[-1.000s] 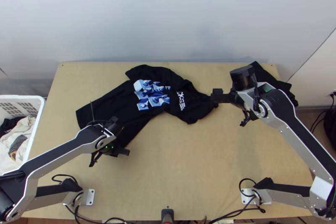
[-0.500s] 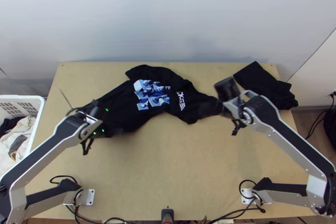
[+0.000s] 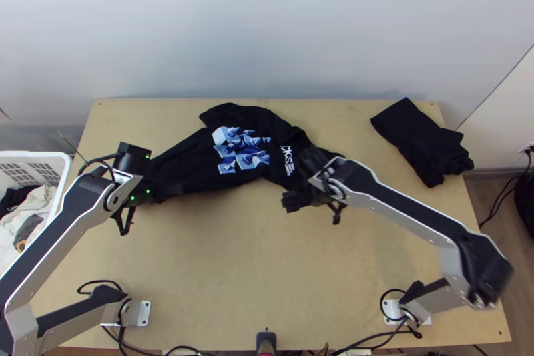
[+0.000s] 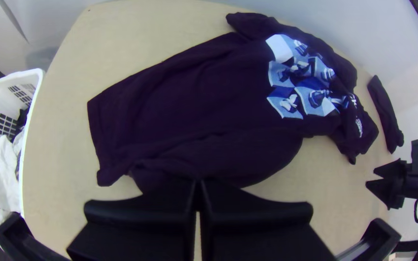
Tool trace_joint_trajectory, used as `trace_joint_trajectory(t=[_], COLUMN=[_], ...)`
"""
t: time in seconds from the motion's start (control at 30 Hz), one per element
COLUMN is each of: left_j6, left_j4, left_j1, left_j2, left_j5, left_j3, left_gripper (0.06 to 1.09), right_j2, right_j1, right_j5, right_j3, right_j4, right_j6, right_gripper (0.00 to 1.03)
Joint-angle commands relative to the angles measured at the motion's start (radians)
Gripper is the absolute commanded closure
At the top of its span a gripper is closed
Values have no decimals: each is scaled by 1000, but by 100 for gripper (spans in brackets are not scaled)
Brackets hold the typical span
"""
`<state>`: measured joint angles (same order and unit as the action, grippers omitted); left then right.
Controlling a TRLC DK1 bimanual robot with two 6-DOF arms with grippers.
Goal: Fold the t-shirt
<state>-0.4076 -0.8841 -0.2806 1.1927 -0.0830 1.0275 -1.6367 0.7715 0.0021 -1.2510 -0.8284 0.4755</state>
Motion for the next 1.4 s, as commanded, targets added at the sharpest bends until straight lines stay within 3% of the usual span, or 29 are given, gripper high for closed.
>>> trace_joint_trajectory(t=[0.0, 0.33, 0.43, 0.53, 0.57, 0.67, 0.87, 1.13, 1.37], left_j6=[7, 12, 16, 23, 27, 32, 44, 47, 39], left_j4=[-1, 2, 4, 2, 2, 2, -1, -6, -36], left_j1=[35, 47, 50, 55, 58, 70, 89, 115, 245], left_j2=[11, 15, 13, 13, 11, 5, -7, -28, 1], left_j5=[-1, -1, -1, -1, -1, -1, -1, 3, 55], left_j3=[0, -17, -17, -12, -14, -15, -17, 29, 261], left_gripper=[105, 105, 105, 105, 105, 105, 105, 105, 105], right_j2=[-143, -222, -253, -279, -285, -285, -258, -126, 29], right_j1=[3, -126, -136, -135, -135, -133, -136, -155, -244], right_j5=[-37, -34, -30, -28, -25, -8, 16, 36, 44], right_j3=[-18, -57, -90, -116, -122, -126, -128, -130, -272], right_j4=[55, 107, 114, 117, 123, 164, 160, 91, -87], right_j6=[8, -12, -18, -18, -18, -49, -67, -57, -34], right_gripper=[7, 7, 16, 18, 30, 81, 98, 100, 100])
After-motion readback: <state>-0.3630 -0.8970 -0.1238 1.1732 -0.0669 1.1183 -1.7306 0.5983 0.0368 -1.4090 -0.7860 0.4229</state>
